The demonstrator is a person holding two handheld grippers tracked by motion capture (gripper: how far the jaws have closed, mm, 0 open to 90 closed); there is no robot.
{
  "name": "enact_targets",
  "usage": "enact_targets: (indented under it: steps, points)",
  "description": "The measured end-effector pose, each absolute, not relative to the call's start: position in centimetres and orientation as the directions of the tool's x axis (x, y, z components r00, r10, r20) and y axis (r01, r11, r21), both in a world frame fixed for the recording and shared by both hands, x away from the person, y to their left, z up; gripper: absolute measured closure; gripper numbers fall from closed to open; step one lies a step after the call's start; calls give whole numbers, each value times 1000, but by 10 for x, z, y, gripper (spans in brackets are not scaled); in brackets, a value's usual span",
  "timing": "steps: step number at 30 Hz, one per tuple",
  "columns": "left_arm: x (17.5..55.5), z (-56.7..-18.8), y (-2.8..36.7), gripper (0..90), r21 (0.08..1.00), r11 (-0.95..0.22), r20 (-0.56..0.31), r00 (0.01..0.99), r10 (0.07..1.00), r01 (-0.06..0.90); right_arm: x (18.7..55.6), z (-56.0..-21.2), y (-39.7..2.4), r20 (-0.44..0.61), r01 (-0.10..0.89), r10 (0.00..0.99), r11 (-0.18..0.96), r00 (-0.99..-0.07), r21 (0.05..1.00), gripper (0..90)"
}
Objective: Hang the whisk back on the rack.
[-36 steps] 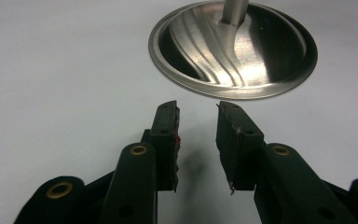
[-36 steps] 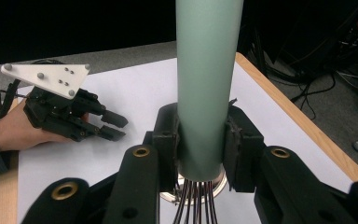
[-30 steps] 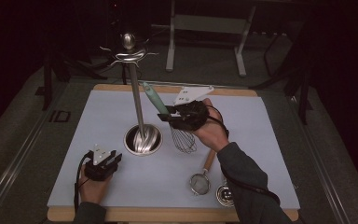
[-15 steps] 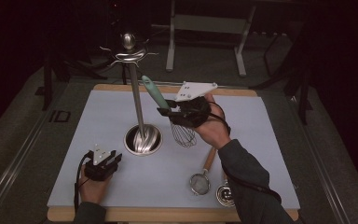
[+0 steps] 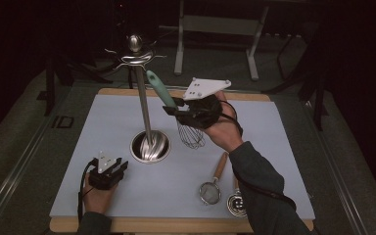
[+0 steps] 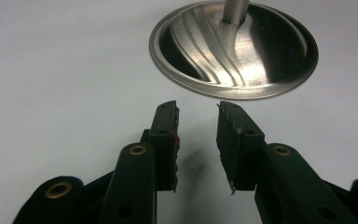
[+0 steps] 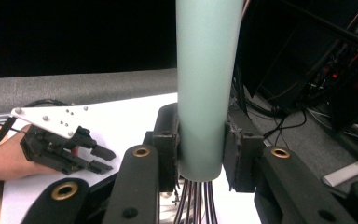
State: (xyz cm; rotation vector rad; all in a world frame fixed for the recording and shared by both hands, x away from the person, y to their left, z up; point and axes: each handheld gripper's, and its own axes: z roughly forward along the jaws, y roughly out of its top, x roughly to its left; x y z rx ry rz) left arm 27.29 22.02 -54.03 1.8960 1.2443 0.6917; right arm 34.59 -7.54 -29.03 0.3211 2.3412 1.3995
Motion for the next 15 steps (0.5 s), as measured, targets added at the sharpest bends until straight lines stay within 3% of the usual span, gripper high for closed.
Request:
enact_targets:
  steps: [15]
  points:
    - [273, -540, 220, 686, 819, -245, 35, 382, 923, 518, 356, -285, -63, -214, 2, 397, 478, -892, 878, 691]
